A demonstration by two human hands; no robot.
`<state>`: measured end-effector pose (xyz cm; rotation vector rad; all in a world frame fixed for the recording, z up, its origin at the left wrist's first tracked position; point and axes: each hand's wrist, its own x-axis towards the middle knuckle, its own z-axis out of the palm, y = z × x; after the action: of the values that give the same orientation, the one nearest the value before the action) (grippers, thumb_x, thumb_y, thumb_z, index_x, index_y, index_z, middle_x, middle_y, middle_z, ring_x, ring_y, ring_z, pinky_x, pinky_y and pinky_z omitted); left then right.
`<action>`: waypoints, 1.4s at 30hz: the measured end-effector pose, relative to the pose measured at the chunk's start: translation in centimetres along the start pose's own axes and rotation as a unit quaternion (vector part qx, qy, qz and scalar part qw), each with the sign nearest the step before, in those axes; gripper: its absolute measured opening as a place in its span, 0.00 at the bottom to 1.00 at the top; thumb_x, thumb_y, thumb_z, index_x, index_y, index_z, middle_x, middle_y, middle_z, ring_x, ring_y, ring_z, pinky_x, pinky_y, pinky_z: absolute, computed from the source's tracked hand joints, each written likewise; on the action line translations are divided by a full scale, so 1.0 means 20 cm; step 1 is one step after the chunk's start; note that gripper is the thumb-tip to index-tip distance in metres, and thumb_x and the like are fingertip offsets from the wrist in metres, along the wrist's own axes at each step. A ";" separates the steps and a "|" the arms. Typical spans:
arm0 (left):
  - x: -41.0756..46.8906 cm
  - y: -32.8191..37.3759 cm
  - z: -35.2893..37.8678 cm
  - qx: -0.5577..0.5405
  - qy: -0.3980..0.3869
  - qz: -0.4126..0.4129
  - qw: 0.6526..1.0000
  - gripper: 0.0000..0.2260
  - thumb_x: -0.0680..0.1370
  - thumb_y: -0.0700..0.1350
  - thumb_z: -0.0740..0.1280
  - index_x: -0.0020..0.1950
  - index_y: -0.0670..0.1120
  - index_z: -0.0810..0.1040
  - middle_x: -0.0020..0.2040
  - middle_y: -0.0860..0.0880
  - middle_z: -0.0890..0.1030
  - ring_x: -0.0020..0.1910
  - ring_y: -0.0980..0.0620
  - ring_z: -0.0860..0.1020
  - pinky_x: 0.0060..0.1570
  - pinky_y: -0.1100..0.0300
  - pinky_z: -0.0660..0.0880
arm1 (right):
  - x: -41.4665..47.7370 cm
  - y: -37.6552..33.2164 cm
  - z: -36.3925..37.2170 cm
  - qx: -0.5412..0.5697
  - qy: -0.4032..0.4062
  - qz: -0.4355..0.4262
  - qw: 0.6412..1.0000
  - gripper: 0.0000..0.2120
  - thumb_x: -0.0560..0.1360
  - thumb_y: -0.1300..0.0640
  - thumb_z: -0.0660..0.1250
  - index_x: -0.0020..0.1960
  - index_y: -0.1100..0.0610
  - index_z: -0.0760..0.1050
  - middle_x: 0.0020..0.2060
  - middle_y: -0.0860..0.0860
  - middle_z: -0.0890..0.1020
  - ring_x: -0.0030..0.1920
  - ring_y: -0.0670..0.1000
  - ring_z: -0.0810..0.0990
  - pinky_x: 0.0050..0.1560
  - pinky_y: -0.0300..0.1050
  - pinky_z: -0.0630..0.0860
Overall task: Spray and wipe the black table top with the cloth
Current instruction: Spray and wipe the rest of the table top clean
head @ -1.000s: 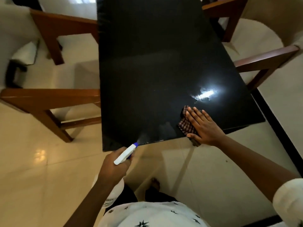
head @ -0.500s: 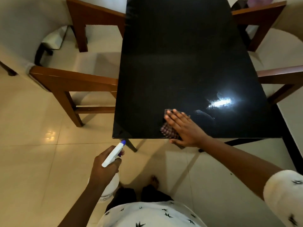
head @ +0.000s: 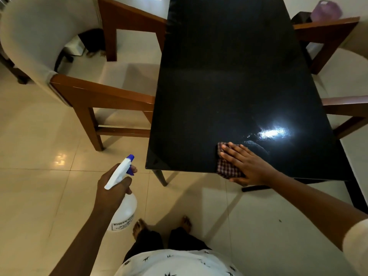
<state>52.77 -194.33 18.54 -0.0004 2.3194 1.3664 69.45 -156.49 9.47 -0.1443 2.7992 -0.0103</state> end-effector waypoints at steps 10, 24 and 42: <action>0.05 -0.02 -0.06 -0.006 0.019 -0.007 1.000 0.17 0.74 0.29 0.63 0.51 0.51 0.76 0.35 0.45 0.77 0.27 0.56 0.76 0.36 0.64 0.68 | 0.55 -0.53 -0.16 0.055 0.046 -0.049 0.996 0.40 0.77 0.35 0.55 0.78 0.49 0.37 0.78 0.52 0.42 0.77 0.54 0.37 0.75 0.57 0.40; 0.29 0.02 -0.16 0.013 -0.015 0.005 1.000 0.16 0.74 0.30 0.62 0.59 0.42 0.76 0.40 0.42 0.79 0.29 0.49 0.74 0.33 0.66 0.72 | 0.30 -0.32 -0.06 0.004 0.042 -0.018 0.999 0.39 0.76 0.32 0.51 0.78 0.47 0.38 0.78 0.51 0.46 0.77 0.53 0.39 0.74 0.58 0.43; 0.48 0.03 -0.35 0.006 -0.017 0.007 1.000 0.16 0.71 0.28 0.62 0.45 0.49 0.78 0.28 0.46 0.77 0.22 0.58 0.73 0.34 0.60 0.70 | 1.21 -1.26 -0.53 0.228 -0.024 0.047 0.972 0.15 0.79 0.49 0.63 0.63 0.53 0.72 0.44 0.51 0.80 0.44 0.52 0.79 0.50 0.49 0.76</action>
<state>41.43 -197.82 18.37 0.0427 2.3041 1.3486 45.64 -184.16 12.04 0.0983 2.6700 -0.6119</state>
